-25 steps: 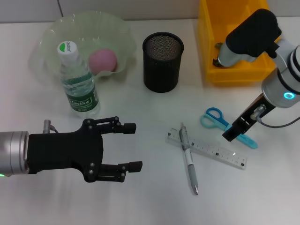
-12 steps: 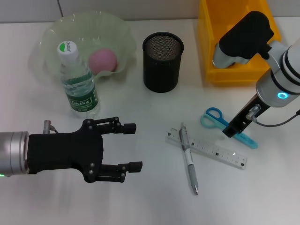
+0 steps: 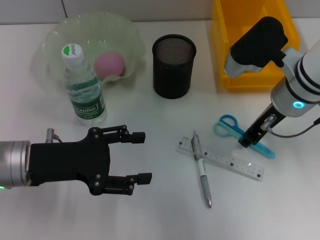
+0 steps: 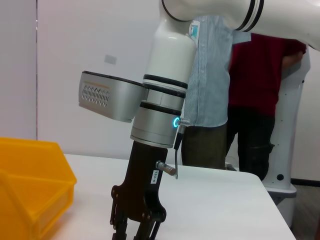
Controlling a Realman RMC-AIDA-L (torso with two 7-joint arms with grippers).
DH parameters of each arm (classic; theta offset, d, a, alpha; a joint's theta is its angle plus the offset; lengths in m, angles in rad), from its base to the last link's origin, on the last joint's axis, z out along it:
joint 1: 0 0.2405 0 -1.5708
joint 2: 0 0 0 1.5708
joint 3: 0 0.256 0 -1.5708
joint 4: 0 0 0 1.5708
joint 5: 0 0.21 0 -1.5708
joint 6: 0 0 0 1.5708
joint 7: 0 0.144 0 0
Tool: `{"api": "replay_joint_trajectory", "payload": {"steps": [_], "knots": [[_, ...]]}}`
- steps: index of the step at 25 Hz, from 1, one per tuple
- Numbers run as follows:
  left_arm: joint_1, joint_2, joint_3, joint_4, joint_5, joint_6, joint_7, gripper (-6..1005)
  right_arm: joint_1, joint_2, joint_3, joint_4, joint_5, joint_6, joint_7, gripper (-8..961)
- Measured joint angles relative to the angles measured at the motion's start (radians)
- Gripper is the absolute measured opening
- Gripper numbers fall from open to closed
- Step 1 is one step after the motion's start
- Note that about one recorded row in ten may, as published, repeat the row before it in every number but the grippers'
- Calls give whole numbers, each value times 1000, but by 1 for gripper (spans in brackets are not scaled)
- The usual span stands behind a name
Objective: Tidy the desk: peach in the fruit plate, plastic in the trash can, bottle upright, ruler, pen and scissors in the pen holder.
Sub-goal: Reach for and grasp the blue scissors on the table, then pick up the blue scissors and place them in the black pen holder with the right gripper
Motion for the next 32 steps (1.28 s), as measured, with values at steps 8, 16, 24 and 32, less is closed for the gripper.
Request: {"api": "replay_joint_trajectory", "payload": {"steps": [8,16,24,32], "knots": [[1,0,0,0,0,2,0,806,0,1,1,9,13,14,-1,369],[-1,0,2,0,0,4,0,806,4,1,7,27,14,16,-1,317],[-2,0,10,0,0,2,0,806,16,-1,9,60,19,25,-1,204],[-1,0,8,0,0,4,0,805,6,-3,12,47,40,22,-7,219]]}}
